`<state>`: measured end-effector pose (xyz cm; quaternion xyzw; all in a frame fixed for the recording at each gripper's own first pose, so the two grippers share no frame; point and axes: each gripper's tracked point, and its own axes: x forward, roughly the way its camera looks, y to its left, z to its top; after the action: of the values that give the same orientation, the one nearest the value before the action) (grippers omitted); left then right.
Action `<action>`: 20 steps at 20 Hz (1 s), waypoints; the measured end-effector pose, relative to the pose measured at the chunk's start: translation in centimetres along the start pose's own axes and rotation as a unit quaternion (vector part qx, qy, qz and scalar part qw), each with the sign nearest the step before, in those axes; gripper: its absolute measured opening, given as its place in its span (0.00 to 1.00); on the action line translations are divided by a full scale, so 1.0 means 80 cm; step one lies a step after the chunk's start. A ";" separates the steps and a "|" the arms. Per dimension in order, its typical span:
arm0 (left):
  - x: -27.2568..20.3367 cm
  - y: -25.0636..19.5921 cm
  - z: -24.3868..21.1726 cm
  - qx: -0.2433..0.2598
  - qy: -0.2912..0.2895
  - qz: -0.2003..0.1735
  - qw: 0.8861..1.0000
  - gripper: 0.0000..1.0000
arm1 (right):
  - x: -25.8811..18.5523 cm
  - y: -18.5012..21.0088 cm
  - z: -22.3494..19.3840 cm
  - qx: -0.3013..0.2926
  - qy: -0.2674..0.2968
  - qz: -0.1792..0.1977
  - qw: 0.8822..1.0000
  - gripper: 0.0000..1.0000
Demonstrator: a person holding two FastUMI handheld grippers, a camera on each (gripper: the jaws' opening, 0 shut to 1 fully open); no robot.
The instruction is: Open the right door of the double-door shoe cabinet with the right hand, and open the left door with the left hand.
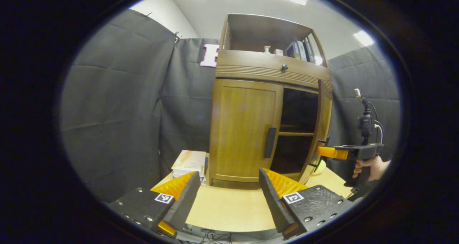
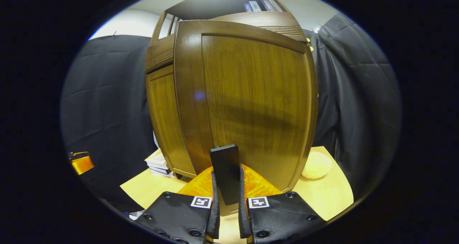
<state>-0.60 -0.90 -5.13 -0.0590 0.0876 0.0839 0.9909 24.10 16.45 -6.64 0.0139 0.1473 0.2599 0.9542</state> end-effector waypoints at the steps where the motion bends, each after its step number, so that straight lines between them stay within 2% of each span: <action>1: 0.001 -0.005 0.002 0.003 -0.002 -0.003 1.000 0.92 | -0.004 -0.002 0.004 -0.001 -0.001 0.004 1.000 0.22; 5: 0.002 -0.020 0.005 0.016 -0.006 -0.006 1.000 0.92 | -0.006 -0.003 0.023 -0.012 0.004 0.023 1.000 0.22; 11: 0.004 -0.042 0.008 0.020 -0.002 -0.015 1.000 0.92 | -0.013 -0.011 0.047 -0.011 0.002 0.027 1.000 0.22; 20: -0.009 -0.060 -0.001 0.015 0.003 0.003 1.000 0.92 | -0.021 -0.018 0.079 -0.020 0.001 0.041 0.999 0.22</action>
<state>-0.44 -5.70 -4.56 -0.0441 0.0917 0.0855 0.9911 25.22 14.68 -0.27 0.0003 0.1425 0.3019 0.9426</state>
